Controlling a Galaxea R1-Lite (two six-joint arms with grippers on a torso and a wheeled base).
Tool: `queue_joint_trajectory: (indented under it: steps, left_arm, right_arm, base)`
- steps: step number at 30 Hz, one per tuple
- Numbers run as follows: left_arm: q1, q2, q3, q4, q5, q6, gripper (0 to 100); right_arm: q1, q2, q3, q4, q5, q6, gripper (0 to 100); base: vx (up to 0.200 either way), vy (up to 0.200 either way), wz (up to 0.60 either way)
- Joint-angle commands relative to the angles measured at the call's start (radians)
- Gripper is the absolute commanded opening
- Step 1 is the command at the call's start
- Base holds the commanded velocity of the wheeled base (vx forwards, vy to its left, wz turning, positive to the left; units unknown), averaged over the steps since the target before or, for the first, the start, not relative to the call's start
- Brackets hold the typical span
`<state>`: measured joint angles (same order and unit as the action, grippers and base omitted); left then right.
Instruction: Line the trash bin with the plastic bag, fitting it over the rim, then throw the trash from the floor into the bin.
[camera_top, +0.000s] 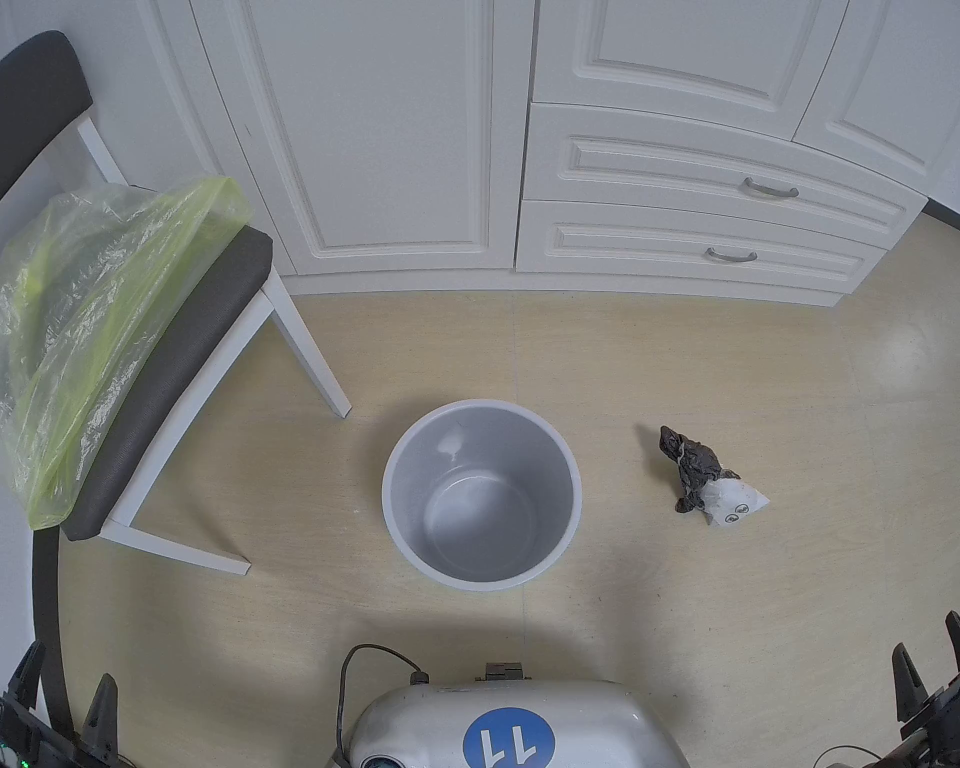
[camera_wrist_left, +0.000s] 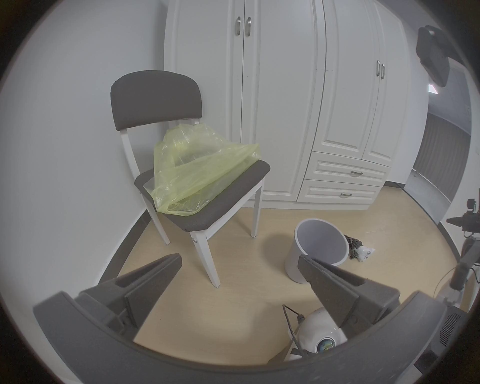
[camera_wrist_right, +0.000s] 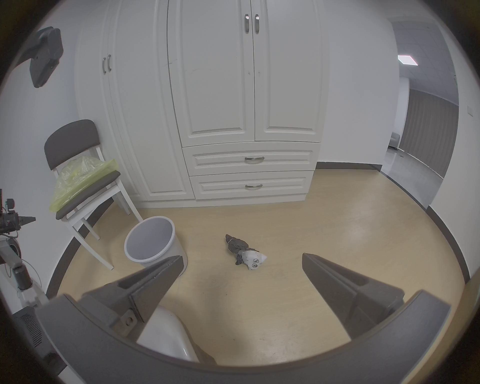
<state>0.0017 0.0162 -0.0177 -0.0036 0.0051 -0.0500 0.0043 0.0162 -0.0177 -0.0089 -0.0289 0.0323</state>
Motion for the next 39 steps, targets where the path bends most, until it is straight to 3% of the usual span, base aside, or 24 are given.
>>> queue_joint_trajectory:
  steps: [1, 4, 7, 9, 10, 11, 14, 17, 20, 23, 27, 30, 31, 34, 35, 39]
  left_arm:
    - [0.0, -0.016, 0.018, 0.002, -0.001, 0.01, 100]
    - [0.001, -0.016, 0.018, 0.002, -0.011, 0.048, 100]
    - [0.001, -0.016, 0.018, -0.001, -0.017, 0.065, 100]
    - [0.001, -0.016, 0.018, -0.001, -0.017, 0.065, 100]
    - [0.001, -0.016, 0.013, -0.013, -0.005, 0.039, 100]
    - [0.001, -0.016, 0.005, -0.026, -0.002, 0.025, 100]
    - [-0.005, -0.004, -0.14, -0.202, -0.01, -0.177, 100]
    - [-0.022, 0.054, -0.248, -0.147, -0.01, -0.172, 100]
    - [-0.037, 0.194, -0.397, 0.051, 0.027, -0.111, 100]
    - [-0.026, 0.395, -0.544, 0.186, 0.13, -0.085, 100]
    - [-0.02, 0.613, -0.648, 0.191, 0.23, -0.022, 100]
    - [0.02, 0.728, -0.674, 0.188, 0.285, 0.105, 100]
    - [0.02, 0.728, -0.674, 0.188, 0.285, 0.105, 100]
    - [0.1, 0.801, -0.68, 0.185, 0.283, 0.246, 100]
    - [0.147, 0.855, -0.688, 0.183, 0.271, 0.305, 100]
    - [0.287, 0.975, -0.7, 0.155, 0.193, 0.386, 100]
  right_arm:
    - [-0.001, -0.016, 0.018, 0.0, 0.003, -0.005, 100]
    - [-0.003, -0.016, 0.018, -0.003, 0.011, -0.04, 100]
    - [-0.003, -0.016, -0.01, -0.065, 0.096, -0.065, 100]
    - [-0.003, -0.016, -0.01, -0.065, 0.096, -0.065, 100]
    - [-0.003, -0.016, -0.01, -0.065, 0.096, -0.065, 100]
    - [-0.003, -0.013, -0.12, -0.106, 0.193, 0.031, 100]
    - [-0.001, -0.005, -0.16, 0.001, 0.202, 0.018, 100]
    - [0.005, 0.084, -0.248, 0.052, 0.201, 0.02, 100]
    - [0.005, 0.26, -0.39, 0.087, 0.195, 0.017, 100]
    - [-0.004, 0.409, -0.495, 0.13, 0.193, -0.02, 100]
    - [-0.004, 0.553, -0.553, 0.133, 0.173, -0.109, 100]
    - [-0.004, 0.647, -0.587, 0.122, 0.129, -0.154, 100]
    - [-0.004, 0.647, -0.587, 0.122, 0.129, -0.154, 100]
    - [0.0, 0.674, -0.553, 0.09, 0.119, -0.135, 100]
    - [0.01, 0.697, -0.541, 0.061, 0.11, -0.12, 100]
    - [-0.001, 0.723, -0.512, 0.001, 0.101, -0.124, 100]
  base:
    - [0.0, 0.0, 0.0]
    - [0.0, 0.0, 0.0]
    - [0.0, 0.0, 0.0]
    - [0.0, 0.0, 0.0]
    - [0.0, 0.0, 0.0]
    - [0.0, 0.0, 0.0]
    - [0.0, 0.0, 0.0]
    - [0.0, 0.0, 0.0]
    - [0.0, 0.0, 0.0]
    - [0.0, 0.0, 0.0]
    - [0.0, 0.0, 0.0]
    - [0.0, 0.0, 0.0]
    - [0.0, 0.0, 0.0]
    - [0.0, 0.0, 0.0]
    - [0.0, 0.0, 0.0]
    - [0.0, 0.0, 0.0]
